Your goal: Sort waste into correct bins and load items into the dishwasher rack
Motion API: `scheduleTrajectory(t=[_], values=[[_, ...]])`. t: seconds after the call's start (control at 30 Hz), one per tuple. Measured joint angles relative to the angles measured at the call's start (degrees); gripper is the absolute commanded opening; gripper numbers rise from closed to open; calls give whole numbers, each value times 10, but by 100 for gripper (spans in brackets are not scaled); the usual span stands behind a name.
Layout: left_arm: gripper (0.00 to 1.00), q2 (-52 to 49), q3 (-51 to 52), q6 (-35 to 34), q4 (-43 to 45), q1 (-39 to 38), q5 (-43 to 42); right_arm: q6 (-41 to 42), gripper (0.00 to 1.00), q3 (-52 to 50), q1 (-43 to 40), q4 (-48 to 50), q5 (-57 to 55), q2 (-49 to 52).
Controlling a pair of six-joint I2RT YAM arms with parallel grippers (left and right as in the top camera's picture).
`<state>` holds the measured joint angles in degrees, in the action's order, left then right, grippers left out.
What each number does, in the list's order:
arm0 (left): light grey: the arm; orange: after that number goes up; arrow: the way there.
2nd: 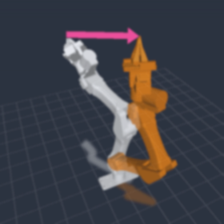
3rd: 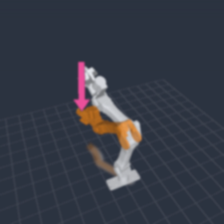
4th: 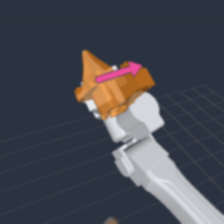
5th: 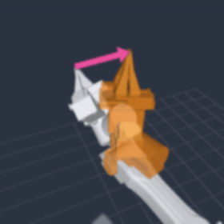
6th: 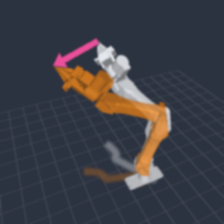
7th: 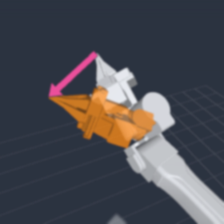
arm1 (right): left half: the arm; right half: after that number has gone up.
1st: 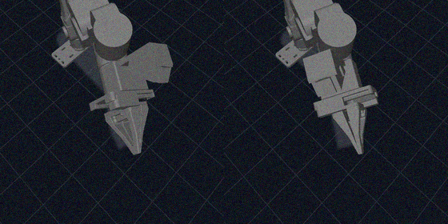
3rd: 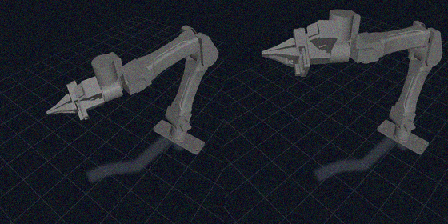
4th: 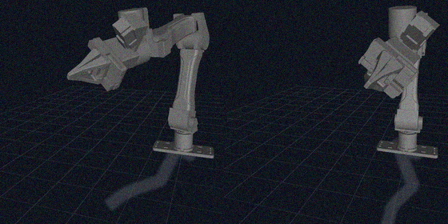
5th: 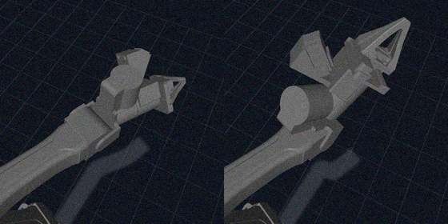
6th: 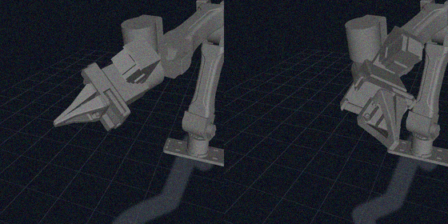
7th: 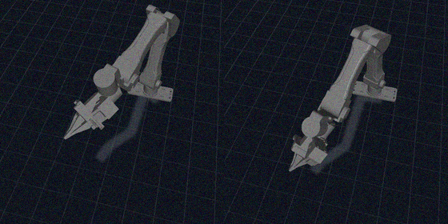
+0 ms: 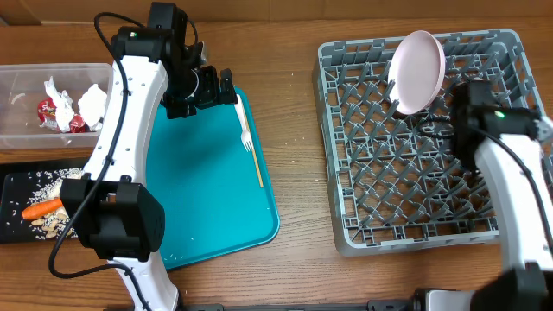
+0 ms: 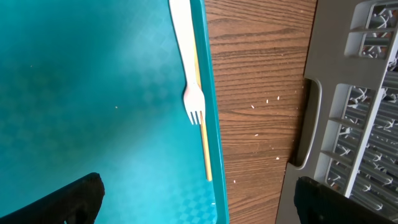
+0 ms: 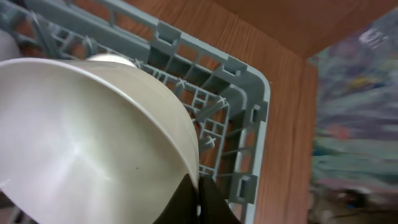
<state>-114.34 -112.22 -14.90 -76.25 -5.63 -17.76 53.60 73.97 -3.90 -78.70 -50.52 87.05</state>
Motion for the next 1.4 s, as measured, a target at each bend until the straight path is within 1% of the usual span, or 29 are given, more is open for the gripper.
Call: scheduleTrajectory(t=[0.2,0.4,0.73,0.9,1.0,1.1,1.27,1.4], values=[[100,0,0,0,0,0,0,51,4,0,36,-72,-43,77],[100,0,0,0,0,0,0,103,4,0,62,-105,-77,116],[100,0,0,0,0,0,0,120,4,37,106,-135,-83,119],[100,0,0,0,0,0,0,158,4,41,137,-173,-90,120],[100,0,0,0,-3,0,0,181,4,41,133,-180,-101,121],[100,0,0,0,-5,0,0,192,4,41,111,-180,-110,125],[100,0,0,0,-4,0,0,196,4,41,72,-179,-119,140],[100,0,0,0,-4,0,0,196,4,41,70,-175,-121,156]])
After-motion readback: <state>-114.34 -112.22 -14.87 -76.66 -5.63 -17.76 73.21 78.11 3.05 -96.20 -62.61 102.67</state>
